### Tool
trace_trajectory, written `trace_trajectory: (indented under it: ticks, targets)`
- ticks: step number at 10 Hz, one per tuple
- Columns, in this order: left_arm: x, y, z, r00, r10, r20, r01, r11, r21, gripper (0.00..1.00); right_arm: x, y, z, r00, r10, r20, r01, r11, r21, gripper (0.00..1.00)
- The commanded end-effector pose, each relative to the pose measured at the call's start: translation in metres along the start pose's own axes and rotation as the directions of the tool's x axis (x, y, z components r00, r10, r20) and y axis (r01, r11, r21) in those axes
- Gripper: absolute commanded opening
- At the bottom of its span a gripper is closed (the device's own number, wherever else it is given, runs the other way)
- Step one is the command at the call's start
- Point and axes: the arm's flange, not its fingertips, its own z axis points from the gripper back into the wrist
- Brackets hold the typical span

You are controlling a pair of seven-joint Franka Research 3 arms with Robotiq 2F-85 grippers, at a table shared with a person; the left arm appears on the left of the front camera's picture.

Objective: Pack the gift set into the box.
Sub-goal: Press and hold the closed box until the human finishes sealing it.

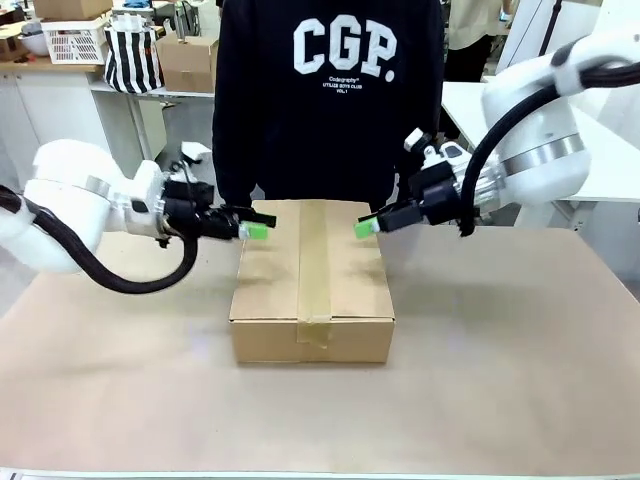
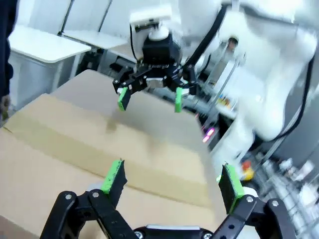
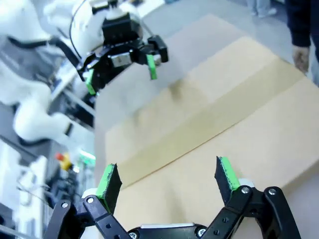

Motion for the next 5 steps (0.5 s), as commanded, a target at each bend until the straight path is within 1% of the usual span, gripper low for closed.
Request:
trace_trajectory:
  ticks: [1,2,3,4,5]
  targets:
    - [0.013,-0.020,0.035,0.932,0.332,0.146,-0.345,0.936,0.071,1.00,0.004,0.002,0.047,0.964,-0.251,0.090,0.245,0.967,0.076,1.00]
    - [0.011,-0.028,0.054,0.883,0.444,0.150,-0.459,0.884,0.088,1.00,-0.007,0.002,0.073,0.930,-0.345,0.123,0.332,0.936,0.116,1.00]
    - [0.006,-0.035,0.076,0.816,0.551,0.175,-0.571,0.815,0.099,1.00,-0.023,0.001,0.098,0.894,-0.417,0.162,0.396,0.907,0.146,1.00]
    - [0.001,-0.045,0.102,0.734,0.643,0.217,-0.667,0.743,0.057,1.00,-0.042,0.000,0.121,0.866,-0.460,0.198,0.425,0.884,0.194,1.00]
    - [-0.009,-0.052,0.126,0.627,0.742,0.237,-0.771,0.635,0.051,1.00,-0.064,-0.004,0.144,0.823,-0.499,0.272,0.447,0.864,0.233,1.00]
